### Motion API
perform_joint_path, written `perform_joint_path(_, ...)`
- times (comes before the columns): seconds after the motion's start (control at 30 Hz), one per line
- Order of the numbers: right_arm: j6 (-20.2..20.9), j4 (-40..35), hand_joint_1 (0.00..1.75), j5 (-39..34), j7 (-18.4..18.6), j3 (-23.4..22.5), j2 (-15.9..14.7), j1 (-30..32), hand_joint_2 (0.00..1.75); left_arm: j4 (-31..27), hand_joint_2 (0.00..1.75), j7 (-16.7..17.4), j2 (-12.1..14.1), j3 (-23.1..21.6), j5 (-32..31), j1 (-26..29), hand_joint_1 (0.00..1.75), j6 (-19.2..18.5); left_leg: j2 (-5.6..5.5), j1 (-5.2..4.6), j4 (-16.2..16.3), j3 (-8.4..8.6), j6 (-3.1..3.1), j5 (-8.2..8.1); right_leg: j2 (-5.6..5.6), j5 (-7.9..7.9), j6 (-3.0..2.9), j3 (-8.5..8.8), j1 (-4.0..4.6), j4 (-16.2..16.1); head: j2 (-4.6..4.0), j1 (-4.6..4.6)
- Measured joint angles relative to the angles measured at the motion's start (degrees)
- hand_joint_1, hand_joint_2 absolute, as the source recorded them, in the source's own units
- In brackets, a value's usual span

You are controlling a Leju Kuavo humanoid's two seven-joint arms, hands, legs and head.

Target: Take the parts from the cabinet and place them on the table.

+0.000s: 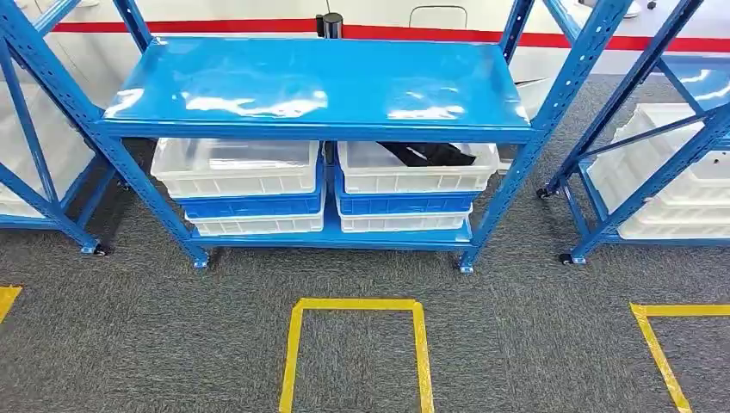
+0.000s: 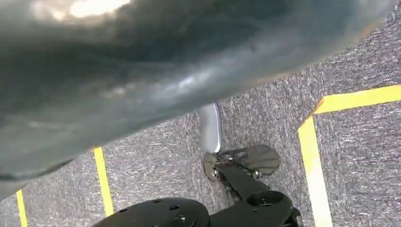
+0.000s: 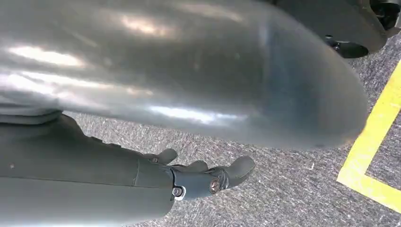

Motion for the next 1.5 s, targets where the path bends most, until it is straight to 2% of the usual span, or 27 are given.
perform_joint_path(0.13,0.0,0.0,0.00,0.0,0.0,0.0,0.1,0.0,0.00,0.0,0.00,0.0,0.2,0.0,0.0,0.0,0.00,0.0,0.09,-0.54,-0.1,0.01,0.61,-0.08,0.10,0.02,0.35,-0.08,-0.43,-0.2,0.00,-0.09)
perform_joint_path(0.17,0.0,0.0,0.00,0.0,0.0,0.0,0.1,0.0,0.00,0.0,0.00,-0.1,0.2,0.0,0.0,-0.1,0.00,0.0,0.26,-0.52,-0.6,0.19,1.02,0.10,0.22,-0.02,0.66,-0.29,-0.33,-0.4,0.00,-0.09)
perform_joint_path(0.2,0.0,0.0,0.00,0.0,0.0,0.0,0.1,0.0,0.00,0.0,0.00,-0.1,0.1,0.0,0.0,-0.1,0.00,0.0,0.54,0.30,-1.6,0.80,1.67,0.63,-0.44,-0.21,0.74,-0.45,-0.20,0.5,0.00,0.02)
perform_joint_path(0.23,0.0,0.0,0.00,0.0,0.0,0.0,0.1,0.0,0.00,0.0,0.00,-0.1,0.1,0.0,0.0,-0.1,0.00,0.0,0.68,0.07,-2.0,1.06,1.89,0.66,-1.96,-1.27,0.52,-1.56,-0.07,2.7,0.00,0.13)
perform_joint_path(0.3,0.0,0.0,0.00,0.0,0.0,0.0,0.1,-0.3,0.00,0.0,0.00,-0.2,0.1,0.0,0.0,-0.1,0.00,0.1,1.40,0.06,-2.0,1.04,2.01,0.68,-2.68,-4.65,-0.14,-6.19,-0.18,11.1,0.00,0.46)
perform_joint_path(0.37,0.0,0.0,0.00,0.0,0.0,0.0,0.0,-0.2,0.00,0.0,0.00,-0.2,0.1,0.0,0.0,-0.1,0.00,0.1,1.89,0.03,-2.0,1.01,1.97,0.54,-2.94,-6.48,0.15,-9.98,-0.36,17.7,0.00,0.46)
perform_joint_path(0.43,0.0,0.0,0.00,0.0,0.0,0.0,0.0,0.0,0.00,0.0,0.00,-0.2,0.1,0.0,0.0,-0.1,0.00,0.1,1.95,0.27,-2.0,1.14,1.60,0.34,-3.19,-4.31,1.45,-8.63,-0.85,14.2,0.00,0.48)
perform_joint_path(0.5,0.0,0.0,0.00,0.0,0.0,0.0,-0.1,0.0,0.00,0.0,0.00,-0.3,0.0,0.0,0.0,-0.1,0.00,0.1,1.94,0.68,-1.8,1.60,0.71,-0.08,-4.03,-0.03,3.17,-2.77,-1.62,3.0,0.00,0.50)
perform_joint_path(0.53,0.0,0.0,0.00,0.0,0.0,0.0,0.1,-0.2,0.00,-0.1,0.00,-0.3,0.2,0.0,0.0,0.0,0.00,0.1,1.99,0.37,-1.7,1.74,0.07,-0.33,-4.72,0.23,3.12,-1.83,-1.59,0.8,0.00,0.85)
perform_joint_path(0.6,0.0,0.0,0.00,0.0,0.0,0.0,0.2,-0.3,0.00,0.0,0.00,-0.3,0.2,0.0,0.0,0.0,0.00,0.1,2.01,0.15,-1.8,2.06,-0.80,-0.75,-3.92,0.26,1.38,-1.22,-1.00,0.7,0.00,0.50)
perform_joint_path(0.7,0.0,0.0,0.00,0.0,0.0,0.0,-0.1,-0.3,0.00,0.0,0.00,-0.3,0.2,0.0,0.0,-0.1,0.00,0.1,2.38,0.81,-2.0,2.53,-1.52,-1.16,-3.59,0.05,-0.07,-0.80,-1.06,0.8,0.00,0.48)
perform_joint_path(0.73,0.0,0.0,0.00,0.0,0.0,0.0,0.0,-0.1,0.00,0.0,0.00,-0.4,0.2,0.0,0.0,-0.1,0.00,0.1,2.32,0.95,-0.4,2.25,-1.50,-2.03,-3.54,-0.18,-0.38,-0.41,-1.13,0.7,0.00,0.37)
perform_joint_path(0.83,0.0,0.0,0.00,0.1,0.0,0.0,0.1,-0.1,0.00,0.0,0.00,-0.5,0.2,0.0,0.0,0.0,0.00,0.3,2.12,0.69,13.6,-5.00,-1.23,-7.65,-3.58,-1.06,-1.69,0.57,-0.48,0.7,0.00,0.18)
perform_joint_path(0.87,0.0,0.0,0.00,0.1,0.0,0.0,0.1,-0.1,0.00,0.0,0.00,-0.5,0.2,0.1,0.0,0.1,0.00,0.3,2.12,0.67,17.0,-7.14,-1.14,-8.26,-3.50,-1.30,-2.00,0.91,-0.25,0.7,0.00,0.18)
perform_joint_path(0.9,0.0,0.0,0.00,0.1,0.0,0.0,0.0,0.0,0.00,0.0,0.00,-0.5,0.2,0.2,0.1,0.1,0.00,0.3,2.10,0.62,17.6,-8.07,-0.94,-7.37,-3.24,-1.54,-2.26,1.36,-0.05,0.7,0.00,0.20)
perform_joint_path(0.93,0.0,0.0,0.00,0.1,0.0,0.0,0.0,0.0,0.00,0.0,0.00,-0.5,0.2,0.3,0.2,0.2,0.00,0.3,2.07,0.57,15.3,-7.58,-0.62,-4.96,-2.95,-1.97,-2.15,1.92,0.03,0.7,0.00,0.18)
perform_joint_path(1.0,0.0,0.0,0.00,0.3,0.0,0.0,0.1,0.0,0.00,0.0,0.00,-0.5,0.2,0.3,0.2,0.1,0.00,0.4,1.80,0.41,6.0,-3.93,0.11,1.09,-2.54,-2.79,-1.87,3.20,0.04,0.7,0.00,0.20)
perform_joint_path(1.03,0.0,0.0,0.00,0.3,0.0,0.0,0.1,0.1,0.00,0.0,0.00,-0.5,0.3,0.3,0.2,0.2,0.00,0.4,1.57,0.21,2.1,-2.45,0.54,2.67,-2.46,-3.19,-1.66,2.75,-0.02,0.6,0.00,0.11)
perform_joint_path(1.07,0.0,0.0,0.00,0.3,-0.1,0.0,0.2,0.0,0.00,0.0,0.00,-0.5,0.3,0.4,0.2,0.1,0.00,0.4,1.64,-0.22,0.8,-1.30,0.49,1.07,-2.31,-3.79,-1.13,3.19,0.67,0.8,0.00,0.04)
perform_joint_path(1.1,0.0,0.0,0.00,0.3,-0.1,0.0,0.2,0.0,0.00,0.0,0.00,-0.5,0.3,0.4,0.2,0.0,0.00,0.4,1.73,-0.35,0.7,-1.36,0.34,0.65,-2.30,-3.92,-0.82,3.22,0.37,0.5,0.00,0.07)
perform_joint_path(1.2,-0.1,0.0,0.00,0.3,-0.1,0.0,0.2,0.0,0.00,0.0,0.00,-0.5,0.2,0.4,0.2,0.0,0.00,0.4,1.53,-0.55,-0.2,-0.88,1.03,0.38,-2.46,-3.79,0.16,4.97,0.49,0.0,0.00,0.13)
perform_joint_path(1.23,-0.1,0.0,0.00,0.3,-0.1,0.0,0.2,0.0,0.00,0.0,0.00,-0.5,0.2,0.5,0.2,0.0,0.00,0.5,1.50,-0.25,-0.6,0.02,1.37,0.47,-2.76,-4.72,0.23,4.22,0.20,1.0,0.00,0.18)
perform_joint_path(1.27,-0.1,0.0,0.00,0.3,-0.1,0.0,0.2,-0.1,0.00,0.0,0.00,-0.5,0.2,0.5,0.3,0.1,0.00,0.5,1.53,-0.29,-0.7,0.36,1.77,0.23,-3.01,-5.83,0.16,2.57,0.22,4.1,0.00,0.28)
perform_joint_path(1.37,-0.1,0.0,0.00,0.3,0.0,0.0,0.2,-0.2,0.00,0.0,0.00,-0.6,0.2,0.6,0.5,-0.1,0.00,0.5,1.54,-0.43,-0.7,0.81,2.25,-0.57,-3.03,-9.06,0.19,-6.35,0.19,16.7,0.00,0.39)
perform_joint_path(1.4,-0.1,0.0,0.00,0.3,0.1,0.0,0.2,-0.1,0.00,0.0,0.00,-0.6,0.2,0.6,0.6,-0.1,0.00,0.5,1.48,-0.43,-0.7,1.14,2.23,-0.88,-3.04,-8.90,0.50,-7.79,0.14,17.7,0.00,0.39)
perform_joint_path(1.43,-0.1,0.0,0.00,0.4,0.1,0.0,0.2,0.1,0.00,0.0,0.00,-0.6,0.2,0.7,0.6,-0.1,0.00,0.5,1.35,-0.42,-0.7,1.75,2.16,-1.33,-3.06,-7.35,1.05,-8.29,0.04,16.2,0.00,0.39)
perform_joint_path(1.5,-0.1,0.0,0.00,0.4,0.1,0.0,0.2,0.3,0.00,0.0,0.00,-0.6,0.0,0.8,0.6,0.1,0.00,0.5,1.29,-0.37,-0.7,3.27,1.78,-2.38,-3.31,-1.17,2.64,-5.96,-0.27,7.1,0.00,0.46)
